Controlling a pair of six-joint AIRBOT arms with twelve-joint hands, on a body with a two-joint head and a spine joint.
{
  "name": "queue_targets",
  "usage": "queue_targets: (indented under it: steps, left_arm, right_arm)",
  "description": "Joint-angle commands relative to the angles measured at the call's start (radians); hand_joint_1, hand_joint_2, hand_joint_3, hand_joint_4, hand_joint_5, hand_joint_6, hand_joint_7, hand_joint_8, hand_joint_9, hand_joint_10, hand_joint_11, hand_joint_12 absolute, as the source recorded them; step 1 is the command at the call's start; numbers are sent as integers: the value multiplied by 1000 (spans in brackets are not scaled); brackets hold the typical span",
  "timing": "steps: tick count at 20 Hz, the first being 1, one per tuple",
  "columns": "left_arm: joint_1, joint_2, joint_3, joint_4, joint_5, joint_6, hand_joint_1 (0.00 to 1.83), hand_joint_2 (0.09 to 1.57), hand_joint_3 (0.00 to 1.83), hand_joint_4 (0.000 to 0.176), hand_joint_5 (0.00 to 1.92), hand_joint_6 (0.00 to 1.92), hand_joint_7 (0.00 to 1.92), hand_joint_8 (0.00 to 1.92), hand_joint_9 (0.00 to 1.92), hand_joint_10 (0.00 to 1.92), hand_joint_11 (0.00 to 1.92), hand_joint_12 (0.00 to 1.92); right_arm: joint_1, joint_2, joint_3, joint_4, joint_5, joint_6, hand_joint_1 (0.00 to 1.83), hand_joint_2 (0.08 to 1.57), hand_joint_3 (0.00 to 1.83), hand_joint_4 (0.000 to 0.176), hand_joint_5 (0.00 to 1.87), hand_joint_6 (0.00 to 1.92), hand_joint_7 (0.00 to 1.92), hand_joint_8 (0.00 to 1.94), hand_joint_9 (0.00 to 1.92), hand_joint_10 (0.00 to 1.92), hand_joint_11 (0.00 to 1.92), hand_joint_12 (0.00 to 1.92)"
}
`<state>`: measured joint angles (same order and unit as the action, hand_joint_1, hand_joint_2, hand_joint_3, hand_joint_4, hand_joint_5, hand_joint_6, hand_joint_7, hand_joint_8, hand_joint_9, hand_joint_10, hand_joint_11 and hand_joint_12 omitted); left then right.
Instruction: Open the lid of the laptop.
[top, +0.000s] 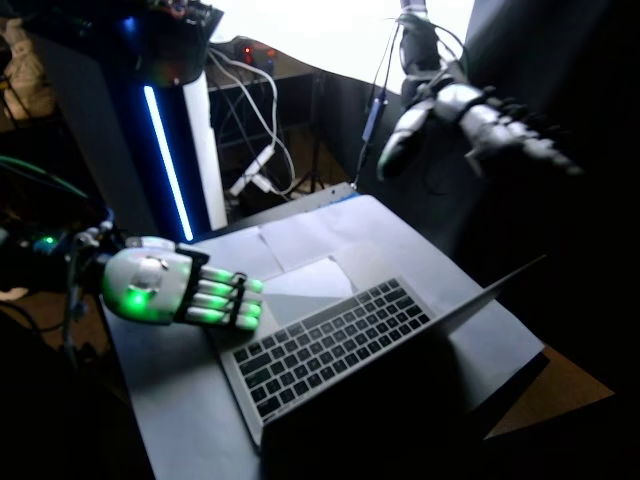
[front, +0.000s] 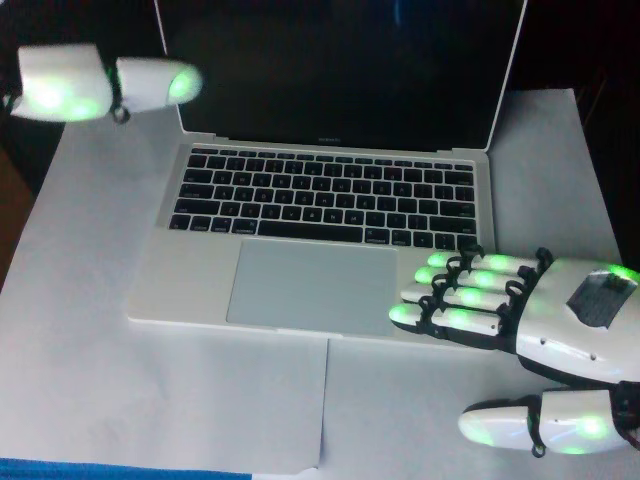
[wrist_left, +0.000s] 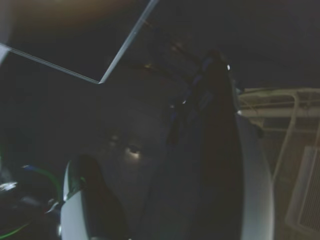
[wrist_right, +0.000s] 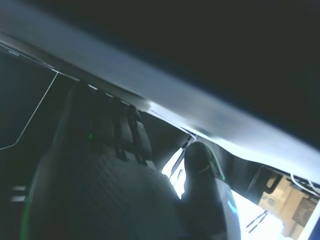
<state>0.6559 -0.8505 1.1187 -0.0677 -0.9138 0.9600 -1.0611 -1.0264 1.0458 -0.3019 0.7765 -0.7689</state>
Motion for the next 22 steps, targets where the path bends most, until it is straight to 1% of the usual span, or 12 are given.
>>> queue_targets:
  steps: [1,3,4,8,10,11,13,16,18,20,21,22]
  left_arm:
    - [0,8,-5,-13,-144,-2,621,954,2,63,0,0,0,0,0,0,0,0]
    - [13,9,-9,-13,-145,-2,609,953,1,46,0,0,0,0,0,0,0,0]
    - [20,8,-12,-13,-145,-2,599,959,3,54,0,0,0,0,0,0,0,0]
    - [63,19,-36,-15,-152,-3,610,950,0,16,0,0,0,0,0,0,0,0]
    - [109,27,-50,-42,-181,-3,646,947,0,28,0,0,0,0,0,0,0,0]
    - [128,31,-57,-51,-194,-4,669,962,3,9,0,0,0,0,0,0,0,0]
    - [153,33,-69,-52,-197,-13,663,969,5,0,0,0,0,0,0,0,0,0]
    - [217,47,-99,-64,-228,-26,505,987,9,0,0,0,0,0,0,0,0,0]
    - [294,50,-120,-125,-316,-40,445,1007,13,0,11,4,0,0,0,0,0,0]
    - [358,39,-131,-171,-398,-78,435,975,0,92,37,12,0,0,0,0,0,0]
    - [385,32,-133,-181,-426,-106,429,972,0,98,42,13,0,0,0,0,0,0]
    - [407,27,-136,-193,-453,-124,406,974,0,124,38,8,0,0,0,0,0,0]
  right_arm:
    - [16,1,-7,3,99,8,0,1313,4,0,142,9,159,8,130,6,116,17]
    - [32,7,-7,3,123,8,0,1349,15,0,139,4,136,0,114,0,93,6]
    - [40,8,-7,3,149,8,0,1349,11,0,144,5,155,9,128,6,110,13]
    - [67,26,-14,10,225,8,2,1361,8,0,173,9,180,9,163,12,137,23]
    - [76,34,-14,23,284,8,28,1347,0,0,158,1,144,0,125,0,98,5]
    - [76,41,-15,40,319,8,78,1324,0,0,195,11,173,9,162,12,136,21]
    - [76,46,-19,86,388,8,40,1322,1,0,217,6,213,8,201,9,158,29]
    - [56,61,-30,167,456,8,115,1337,2,0,247,10,227,8,221,9,197,39]
    - [24,77,-33,232,519,7,80,1353,4,0,272,0,241,1,225,0,197,29]
    - [-10,98,-37,305,576,7,6,1353,1,0,235,0,224,0,225,0,228,41]
    - [-29,115,-40,344,613,7,0,1352,1,0,224,0,214,0,220,0,228,42]
    - [-56,125,-46,383,653,7,0,1348,0,0,197,5,177,2,155,0,135,4]
